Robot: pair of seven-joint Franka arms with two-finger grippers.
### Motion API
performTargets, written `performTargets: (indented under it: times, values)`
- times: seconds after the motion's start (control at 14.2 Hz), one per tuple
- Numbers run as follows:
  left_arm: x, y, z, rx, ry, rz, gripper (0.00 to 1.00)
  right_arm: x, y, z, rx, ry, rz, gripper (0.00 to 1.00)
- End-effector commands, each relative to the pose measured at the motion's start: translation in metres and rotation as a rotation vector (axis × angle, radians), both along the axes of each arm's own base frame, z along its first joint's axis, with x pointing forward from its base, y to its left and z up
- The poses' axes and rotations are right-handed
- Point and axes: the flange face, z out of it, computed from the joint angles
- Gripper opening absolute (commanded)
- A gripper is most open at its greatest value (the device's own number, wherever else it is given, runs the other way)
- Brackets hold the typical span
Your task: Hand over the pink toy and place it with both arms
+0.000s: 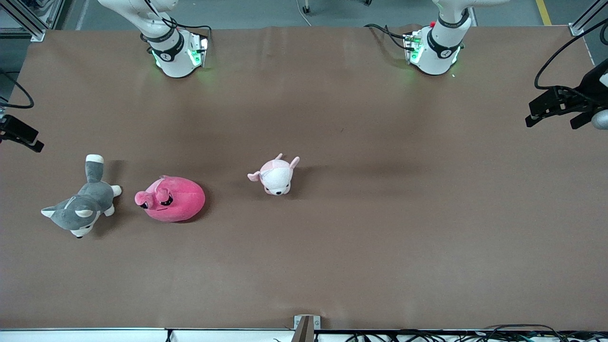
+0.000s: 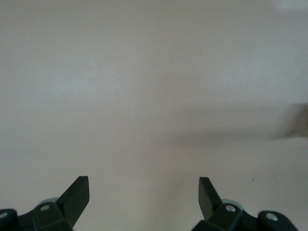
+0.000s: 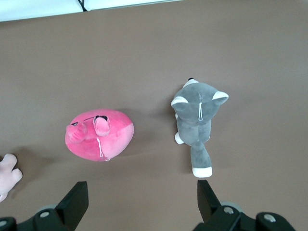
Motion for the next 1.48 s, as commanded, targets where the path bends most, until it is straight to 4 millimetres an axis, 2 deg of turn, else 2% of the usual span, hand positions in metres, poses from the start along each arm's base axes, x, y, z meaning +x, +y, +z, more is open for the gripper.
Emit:
performTargets:
  times: [0.0,0.21,0.49,0.78,1.41]
  values:
    - [-0.002,-0.001,0.008,-0.005,-0.024,-0.001,1.0,-0.021,0.005,-0.008,0.006,0.004,0.015,1.0]
    - [-0.001,0.0,0.011,-0.006,-0.042,0.001,1.0,-0.04,0.005,-0.018,0.007,-0.017,0.013,1.0]
    - [0.0,0.002,0.01,-0.006,-0.047,0.004,1.0,-0.043,0.005,-0.022,0.008,0.001,0.013,1.0]
    - [0.0,0.002,0.01,-0.006,-0.046,0.006,1.0,-0.044,0.004,0.001,-0.003,-0.006,0.012,1.0]
    - [-0.001,0.002,0.011,-0.006,-0.048,0.009,1.0,-0.045,0.02,0.019,-0.003,-0.018,0.038,1.0]
